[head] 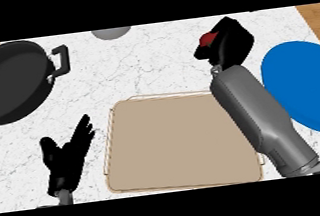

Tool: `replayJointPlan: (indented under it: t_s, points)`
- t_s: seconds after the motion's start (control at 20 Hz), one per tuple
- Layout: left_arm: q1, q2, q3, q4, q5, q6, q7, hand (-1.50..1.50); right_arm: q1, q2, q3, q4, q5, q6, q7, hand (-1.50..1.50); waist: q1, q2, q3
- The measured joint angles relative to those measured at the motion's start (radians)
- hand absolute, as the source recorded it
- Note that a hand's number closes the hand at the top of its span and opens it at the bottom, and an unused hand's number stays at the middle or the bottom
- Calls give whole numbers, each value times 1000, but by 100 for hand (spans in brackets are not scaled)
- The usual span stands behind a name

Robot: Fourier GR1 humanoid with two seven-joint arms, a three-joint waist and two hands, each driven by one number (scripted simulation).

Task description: Pick the tomato from the tray and place it in the plate

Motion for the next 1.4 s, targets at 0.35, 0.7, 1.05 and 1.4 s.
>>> replayJointPlan:
  t_s: [0.35, 0.7, 1.05, 1.4]
  points:
    - [-13, -7, 1, 10, -9, 13, 3, 0, 47, 8, -116, -41, 215, -138, 61, 150, -14, 1, 2]
    - [0, -8, 8, 19, -2, 2, -13, 0, 170, -21, -275, -115, 382, -236, 68, 150, -17, 1, 3]
    - [-11, -12, 12, 18, -2, -1, -10, 0, 296, -84, -437, -170, 416, -354, 27, 150, -13, 2, 4]
    - [-4, -16, 6, -1, -9, -6, 0, 0, 329, -244, -490, -53, 163, -457, -84, 150, -1, 4, 5]
